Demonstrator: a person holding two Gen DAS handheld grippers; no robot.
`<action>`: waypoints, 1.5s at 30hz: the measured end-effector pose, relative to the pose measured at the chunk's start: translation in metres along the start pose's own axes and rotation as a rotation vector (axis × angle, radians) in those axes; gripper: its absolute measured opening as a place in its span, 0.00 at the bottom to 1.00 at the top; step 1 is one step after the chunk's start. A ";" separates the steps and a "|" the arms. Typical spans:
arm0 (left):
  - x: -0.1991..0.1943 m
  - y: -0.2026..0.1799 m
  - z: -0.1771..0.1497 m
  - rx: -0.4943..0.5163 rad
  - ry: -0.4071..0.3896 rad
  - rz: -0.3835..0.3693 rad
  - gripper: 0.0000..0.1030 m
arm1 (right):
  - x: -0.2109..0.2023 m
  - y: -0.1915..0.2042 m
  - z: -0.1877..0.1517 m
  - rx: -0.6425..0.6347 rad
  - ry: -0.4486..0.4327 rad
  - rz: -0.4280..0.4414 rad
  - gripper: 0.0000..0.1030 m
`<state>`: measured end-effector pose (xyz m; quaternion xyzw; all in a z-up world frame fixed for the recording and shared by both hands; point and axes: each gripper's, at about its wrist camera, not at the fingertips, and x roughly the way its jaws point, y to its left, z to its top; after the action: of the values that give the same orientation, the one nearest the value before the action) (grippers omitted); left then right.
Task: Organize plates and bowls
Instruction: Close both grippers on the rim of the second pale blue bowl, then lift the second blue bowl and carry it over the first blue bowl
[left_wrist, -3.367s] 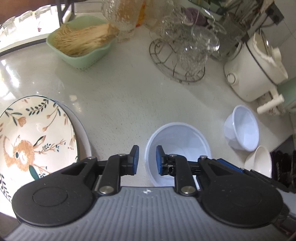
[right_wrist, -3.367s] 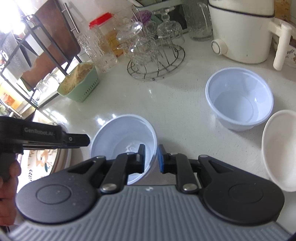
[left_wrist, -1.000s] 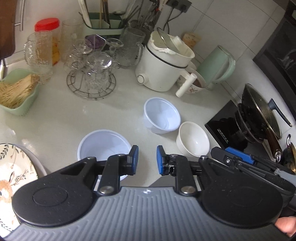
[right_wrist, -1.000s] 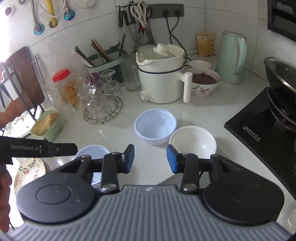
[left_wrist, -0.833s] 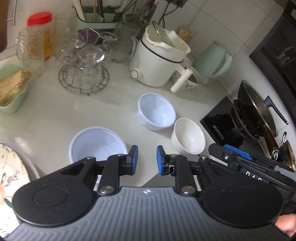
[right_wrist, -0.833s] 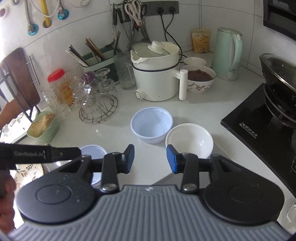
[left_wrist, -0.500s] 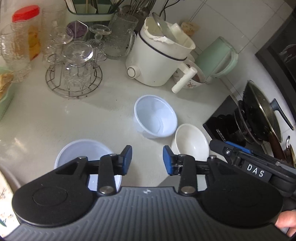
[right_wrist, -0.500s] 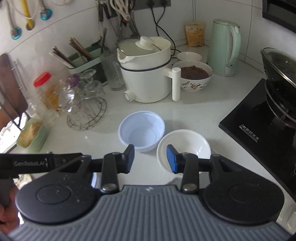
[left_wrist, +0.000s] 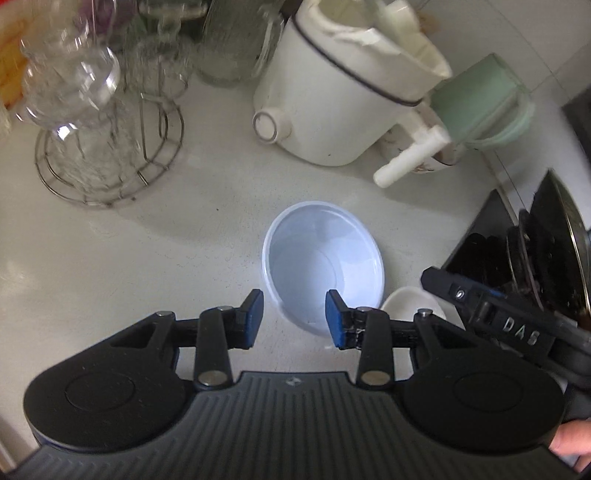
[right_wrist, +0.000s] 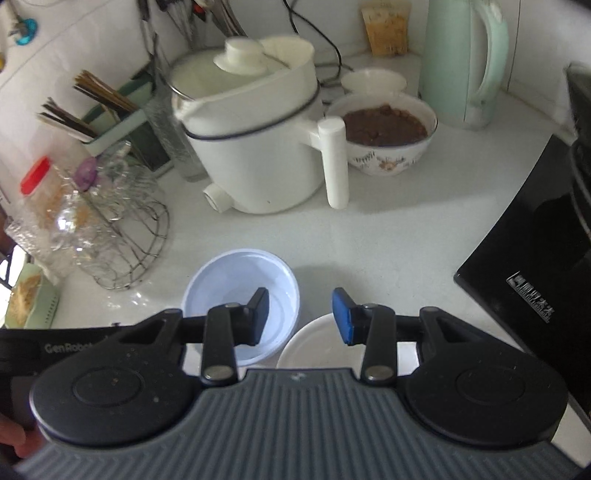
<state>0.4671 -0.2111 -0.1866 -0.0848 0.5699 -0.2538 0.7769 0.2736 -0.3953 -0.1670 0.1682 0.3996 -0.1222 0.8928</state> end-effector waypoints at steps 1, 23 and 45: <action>0.005 0.002 0.002 -0.020 0.011 -0.003 0.41 | 0.006 -0.001 0.001 0.003 0.013 0.010 0.40; 0.046 0.013 0.010 -0.141 0.080 -0.005 0.11 | 0.067 -0.003 0.005 -0.059 0.131 0.010 0.10; -0.023 0.004 0.013 -0.107 0.007 0.006 0.11 | 0.019 0.003 0.010 0.004 0.080 0.132 0.11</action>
<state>0.4751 -0.1986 -0.1645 -0.1236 0.5858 -0.2209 0.7699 0.2940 -0.3987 -0.1745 0.2007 0.4227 -0.0573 0.8819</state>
